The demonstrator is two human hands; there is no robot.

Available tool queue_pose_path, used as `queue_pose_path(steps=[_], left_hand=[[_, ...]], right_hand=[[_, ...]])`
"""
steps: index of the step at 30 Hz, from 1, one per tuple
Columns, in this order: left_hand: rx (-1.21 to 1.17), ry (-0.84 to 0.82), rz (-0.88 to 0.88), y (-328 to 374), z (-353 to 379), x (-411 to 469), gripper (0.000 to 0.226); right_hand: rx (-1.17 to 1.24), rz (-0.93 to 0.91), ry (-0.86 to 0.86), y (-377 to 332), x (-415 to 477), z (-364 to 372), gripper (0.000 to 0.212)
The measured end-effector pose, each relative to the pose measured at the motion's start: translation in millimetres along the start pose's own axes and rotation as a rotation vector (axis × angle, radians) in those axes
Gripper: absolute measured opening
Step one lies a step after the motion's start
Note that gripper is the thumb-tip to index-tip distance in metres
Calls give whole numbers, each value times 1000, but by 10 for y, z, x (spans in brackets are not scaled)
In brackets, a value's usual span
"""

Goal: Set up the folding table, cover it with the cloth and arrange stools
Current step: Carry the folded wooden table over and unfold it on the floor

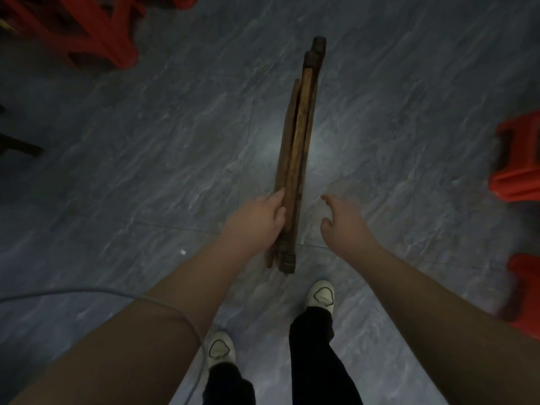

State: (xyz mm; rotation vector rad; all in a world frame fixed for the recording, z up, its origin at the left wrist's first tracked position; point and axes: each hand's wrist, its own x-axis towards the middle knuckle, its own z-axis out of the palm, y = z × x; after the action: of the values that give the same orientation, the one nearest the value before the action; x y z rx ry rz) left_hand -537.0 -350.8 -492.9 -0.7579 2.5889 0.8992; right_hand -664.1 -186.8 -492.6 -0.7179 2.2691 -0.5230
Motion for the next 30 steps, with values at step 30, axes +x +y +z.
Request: queue_pose_path(steps=[30], left_hand=[[333,27,106,-1311,1929,-558,73]], right_hand=[[-140,-146,177,994,-612,2014,66]])
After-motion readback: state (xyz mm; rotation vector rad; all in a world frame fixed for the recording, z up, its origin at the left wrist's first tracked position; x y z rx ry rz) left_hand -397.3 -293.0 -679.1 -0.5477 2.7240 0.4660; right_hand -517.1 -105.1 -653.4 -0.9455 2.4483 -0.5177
